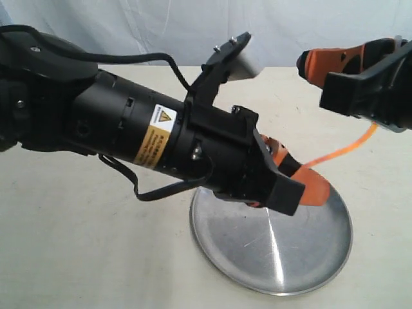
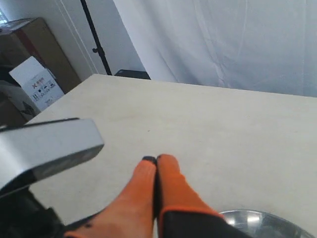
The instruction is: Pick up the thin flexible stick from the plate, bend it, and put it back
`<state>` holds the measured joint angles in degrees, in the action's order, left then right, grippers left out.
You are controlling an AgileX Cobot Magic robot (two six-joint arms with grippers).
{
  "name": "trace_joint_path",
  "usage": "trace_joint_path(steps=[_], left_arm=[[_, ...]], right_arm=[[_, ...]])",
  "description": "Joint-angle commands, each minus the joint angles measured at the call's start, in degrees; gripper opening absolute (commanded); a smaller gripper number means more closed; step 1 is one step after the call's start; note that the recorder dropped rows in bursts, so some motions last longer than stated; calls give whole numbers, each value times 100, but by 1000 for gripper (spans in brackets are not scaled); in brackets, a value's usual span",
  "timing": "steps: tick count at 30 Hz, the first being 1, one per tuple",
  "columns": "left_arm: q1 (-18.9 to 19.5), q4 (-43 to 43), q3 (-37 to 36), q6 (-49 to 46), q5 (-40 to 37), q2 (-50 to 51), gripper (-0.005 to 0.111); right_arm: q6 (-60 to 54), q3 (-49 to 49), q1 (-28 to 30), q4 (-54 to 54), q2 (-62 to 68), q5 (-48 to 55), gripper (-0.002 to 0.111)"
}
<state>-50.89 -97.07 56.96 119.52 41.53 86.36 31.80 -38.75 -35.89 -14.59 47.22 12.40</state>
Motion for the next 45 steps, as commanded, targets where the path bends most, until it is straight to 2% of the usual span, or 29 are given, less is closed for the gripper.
trace_joint_path(steps=[1,4,9,14,17,21,24,29,38,42,45], left_arm=[[-174,310,241,28,325,-44,0],[-174,297,466,28,273,-170,0],[-107,-288,779,28,-299,-515,0],[278,-288,797,28,-816,-724,0],[536,-288,797,28,-828,-699,0],[698,-288,797,28,-854,-537,0],[698,-288,797,28,-837,-318,0],[667,-288,797,28,-51,138,0],[89,-288,797,28,852,302,0],[44,-158,797,28,969,191,0],[69,-245,797,28,729,25,0]], right_arm=[[-14,-33,-14,-182,507,-95,-1],[-1,-33,-14,-121,730,58,-1],[0,-33,-14,-10,721,241,-1],[0,-33,-14,163,456,364,-1],[0,-33,-14,235,235,487,-1],[0,-33,-14,315,-159,483,-1],[0,-33,-14,315,-447,322,-1],[0,-33,-14,13,-628,88,-1],[25,-33,-14,-589,-263,136,-1],[138,-33,-14,-688,58,276,-1],[138,-33,-14,-700,194,366,-1]])
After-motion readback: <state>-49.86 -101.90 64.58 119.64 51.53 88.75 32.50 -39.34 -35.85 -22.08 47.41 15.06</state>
